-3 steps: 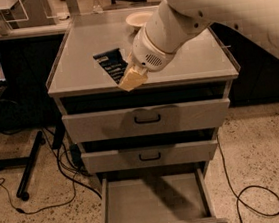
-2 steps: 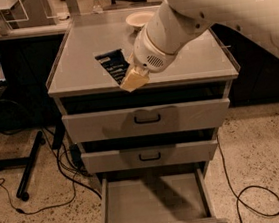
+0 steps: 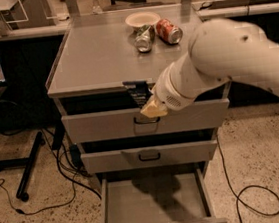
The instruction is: Place rxbar blueberry into bottom drawer
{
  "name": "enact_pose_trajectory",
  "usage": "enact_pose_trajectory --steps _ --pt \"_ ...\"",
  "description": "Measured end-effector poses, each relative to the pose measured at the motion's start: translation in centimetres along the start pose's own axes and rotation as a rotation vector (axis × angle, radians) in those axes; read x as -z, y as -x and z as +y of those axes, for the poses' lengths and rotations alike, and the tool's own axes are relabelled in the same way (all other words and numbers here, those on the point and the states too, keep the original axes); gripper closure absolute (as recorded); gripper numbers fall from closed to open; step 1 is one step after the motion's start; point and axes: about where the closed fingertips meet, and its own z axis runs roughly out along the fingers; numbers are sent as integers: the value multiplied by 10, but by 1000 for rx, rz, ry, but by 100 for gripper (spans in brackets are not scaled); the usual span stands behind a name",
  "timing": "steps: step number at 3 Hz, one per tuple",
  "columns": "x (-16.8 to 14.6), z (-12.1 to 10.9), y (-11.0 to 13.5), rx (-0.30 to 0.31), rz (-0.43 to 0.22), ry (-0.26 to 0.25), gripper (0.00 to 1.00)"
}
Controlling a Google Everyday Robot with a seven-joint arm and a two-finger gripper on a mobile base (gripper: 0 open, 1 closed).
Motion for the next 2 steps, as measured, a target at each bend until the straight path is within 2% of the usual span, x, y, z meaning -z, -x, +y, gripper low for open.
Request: enact_pose_trajectory --steps 1,2 --pt "-43 15 -65 -121 4 -22 100" --pt "-89 20 -107 -211 -14 13 100"
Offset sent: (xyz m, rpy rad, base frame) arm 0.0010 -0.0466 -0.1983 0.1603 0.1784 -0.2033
